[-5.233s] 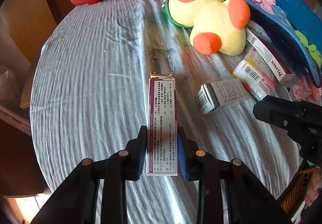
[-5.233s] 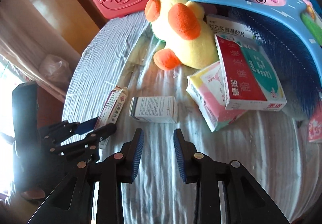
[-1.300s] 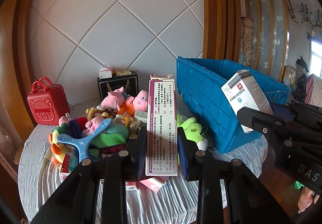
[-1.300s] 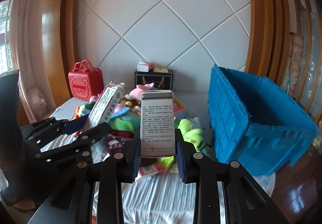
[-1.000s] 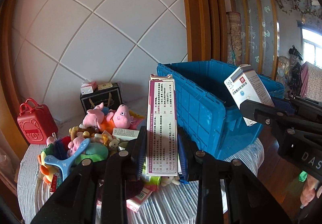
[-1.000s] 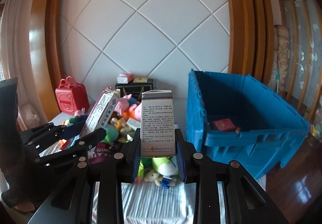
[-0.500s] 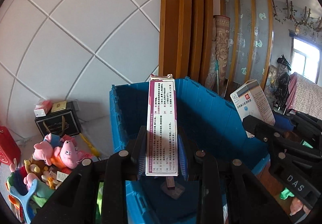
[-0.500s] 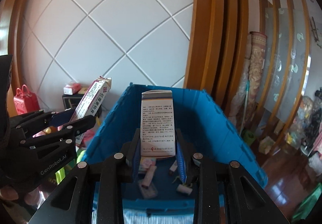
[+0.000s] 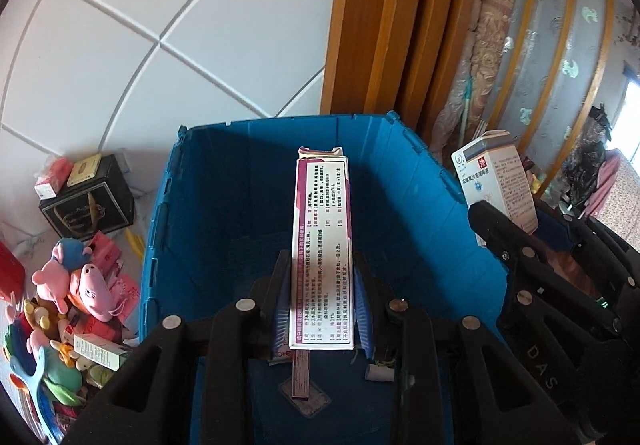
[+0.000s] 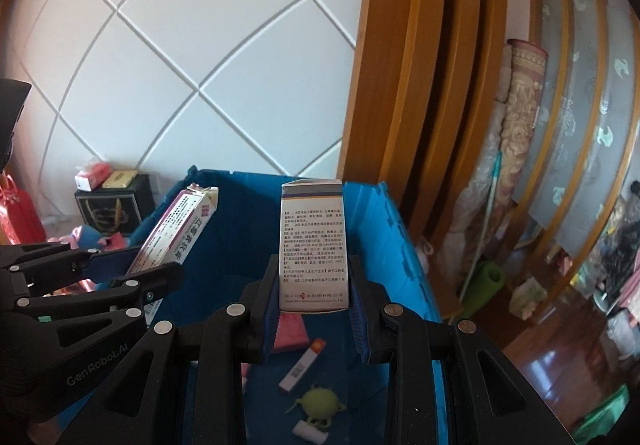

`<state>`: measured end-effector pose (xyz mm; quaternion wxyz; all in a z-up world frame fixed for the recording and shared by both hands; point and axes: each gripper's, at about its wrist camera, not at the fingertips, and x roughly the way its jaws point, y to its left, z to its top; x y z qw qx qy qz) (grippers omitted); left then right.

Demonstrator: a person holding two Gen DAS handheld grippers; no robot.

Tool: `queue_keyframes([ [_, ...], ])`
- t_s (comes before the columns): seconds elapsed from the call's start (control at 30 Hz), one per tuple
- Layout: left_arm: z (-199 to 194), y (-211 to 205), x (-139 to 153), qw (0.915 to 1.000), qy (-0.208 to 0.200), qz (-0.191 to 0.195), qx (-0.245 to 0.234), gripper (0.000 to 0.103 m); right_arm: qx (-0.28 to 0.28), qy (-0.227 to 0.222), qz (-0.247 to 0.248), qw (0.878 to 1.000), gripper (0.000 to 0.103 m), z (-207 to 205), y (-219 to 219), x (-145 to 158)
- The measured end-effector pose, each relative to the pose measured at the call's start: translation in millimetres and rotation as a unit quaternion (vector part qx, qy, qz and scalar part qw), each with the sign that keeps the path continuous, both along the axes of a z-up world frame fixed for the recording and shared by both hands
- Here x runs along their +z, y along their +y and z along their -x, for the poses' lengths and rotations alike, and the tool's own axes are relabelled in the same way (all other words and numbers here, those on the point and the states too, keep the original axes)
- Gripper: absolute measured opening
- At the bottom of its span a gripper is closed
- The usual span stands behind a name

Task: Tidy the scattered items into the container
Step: 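Lift both held medicine boxes and carry them over the crate, then open both grippers to drop the boxes into the crate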

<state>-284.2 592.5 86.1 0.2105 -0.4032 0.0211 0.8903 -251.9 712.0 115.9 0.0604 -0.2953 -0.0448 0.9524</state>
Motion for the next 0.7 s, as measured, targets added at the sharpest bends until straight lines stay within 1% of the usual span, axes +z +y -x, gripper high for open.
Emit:
queue_keyframes([
  [0.03, 12, 7, -11, 0.9998, -0.018, 0.008, 0.006, 0.028, 0.005, -0.013, 0.011, 1.000, 0.030, 11, 6, -9],
  [0.1, 36, 16, -41, 0.9970, -0.072, 0.017, 0.021, 0.028, 0.010, -0.046, 0.031, 0.998, 0.030, 35, 16, -30],
  [0.17, 54, 20, -75, 0.9907, -0.128, 0.035, 0.033, 0.028, 0.014, -0.080, 0.036, 0.996, 0.030, 56, 22, -55],
  [0.2, 59, 23, -90, 0.9873, -0.145, 0.052, 0.037, 0.028, 0.014, -0.098, 0.037, 0.994, 0.030, 65, 23, -67],
  [0.3, 66, 33, -129, 0.9781, -0.173, 0.108, 0.038, 0.028, 0.021, -0.151, 0.051, 0.987, 0.030, 88, 29, -106],
  [0.4, 65, 35, -167, 0.9680, -0.213, 0.128, 0.032, 0.028, 0.025, -0.203, 0.053, 0.977, 0.030, 106, 31, -147],
  [0.47, 63, 32, -192, 0.9582, -0.242, 0.146, 0.042, 0.028, 0.024, -0.241, 0.033, 0.970, 0.030, 113, 27, -173],
  [0.53, 60, 30, -213, 0.9481, -0.269, 0.162, 0.048, 0.028, 0.025, -0.284, 0.020, 0.958, 0.030, 115, 25, -200],
  [0.7, 49, 36, -244, 0.9363, -0.287, 0.198, 0.044, 0.028, 0.025, -0.376, 0.045, 0.925, 0.030, 112, 30, -253],
])
